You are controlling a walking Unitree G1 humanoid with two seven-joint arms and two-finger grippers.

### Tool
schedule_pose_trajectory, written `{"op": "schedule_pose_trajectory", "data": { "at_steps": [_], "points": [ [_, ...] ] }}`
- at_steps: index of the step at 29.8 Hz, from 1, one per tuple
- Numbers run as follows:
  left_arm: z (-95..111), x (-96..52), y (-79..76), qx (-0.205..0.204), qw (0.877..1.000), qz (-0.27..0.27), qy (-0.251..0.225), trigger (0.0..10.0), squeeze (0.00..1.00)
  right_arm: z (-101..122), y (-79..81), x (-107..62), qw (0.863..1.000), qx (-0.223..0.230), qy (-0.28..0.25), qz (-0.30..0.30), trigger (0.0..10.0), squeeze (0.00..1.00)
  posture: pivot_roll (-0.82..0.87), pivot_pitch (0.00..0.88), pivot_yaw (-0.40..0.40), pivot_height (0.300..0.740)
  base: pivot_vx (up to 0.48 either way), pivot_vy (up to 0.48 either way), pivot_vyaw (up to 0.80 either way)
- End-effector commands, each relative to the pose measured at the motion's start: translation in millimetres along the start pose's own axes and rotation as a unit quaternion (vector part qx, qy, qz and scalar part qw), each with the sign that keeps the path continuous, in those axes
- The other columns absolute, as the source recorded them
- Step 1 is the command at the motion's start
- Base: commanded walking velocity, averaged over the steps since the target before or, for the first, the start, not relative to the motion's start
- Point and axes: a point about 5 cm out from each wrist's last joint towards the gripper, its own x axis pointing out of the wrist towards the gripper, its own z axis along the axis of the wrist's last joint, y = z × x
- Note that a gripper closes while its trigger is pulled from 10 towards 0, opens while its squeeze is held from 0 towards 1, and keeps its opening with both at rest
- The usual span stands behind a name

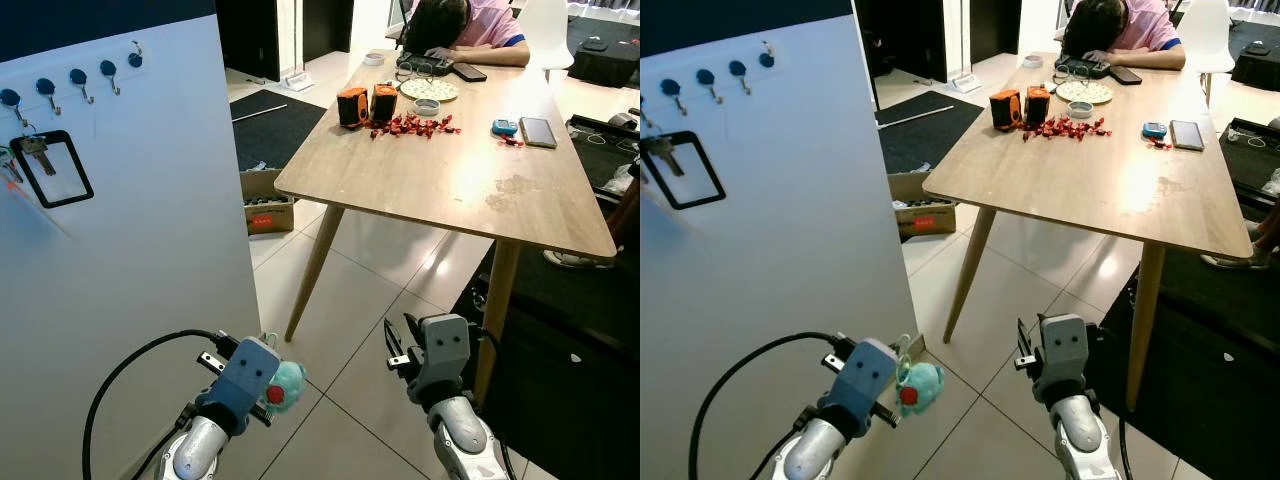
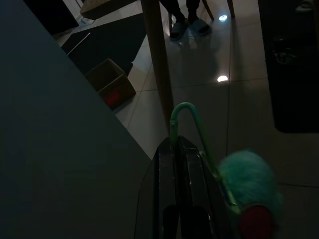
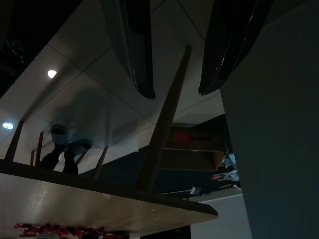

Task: Hang keys on a hook

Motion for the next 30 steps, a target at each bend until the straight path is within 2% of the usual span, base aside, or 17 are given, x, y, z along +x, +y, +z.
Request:
{"op": "schedule_pose_trajectory", "data": {
  "at_steps": [1, 14, 30],
  "points": [
    [-2.0, -1.4, 2.0, -0.002, 1.000, 0.008, 0.006, 10.0, 0.00, 1.4, 1.9, -0.2, 1.000, -0.002, -0.005, 0.005, 10.0, 0.00, 0.08, 0.167, 0.027, 0.740, 0.000, 0.000, 0.00],
    [-3.3, -0.9, 2.9, -0.001, 1.000, 0.018, 0.009, 10.0, 0.00, 3.1, 8.3, 1.5, 1.000, 0.007, -0.008, 0.021, 10.0, 0.00, 0.08, 0.165, 0.017, 0.740, 0.000, 0.000, 0.00],
    [-5.0, 0.7, 2.9, 0.005, 1.000, 0.018, 0.010, 10.0, 0.00, 2.2, 7.6, 2.2, 1.000, 0.007, -0.005, 0.024, 10.0, 0.00, 0.08, 0.154, 0.013, 0.740, 0.000, 0.000, 0.00]
  ]
}}
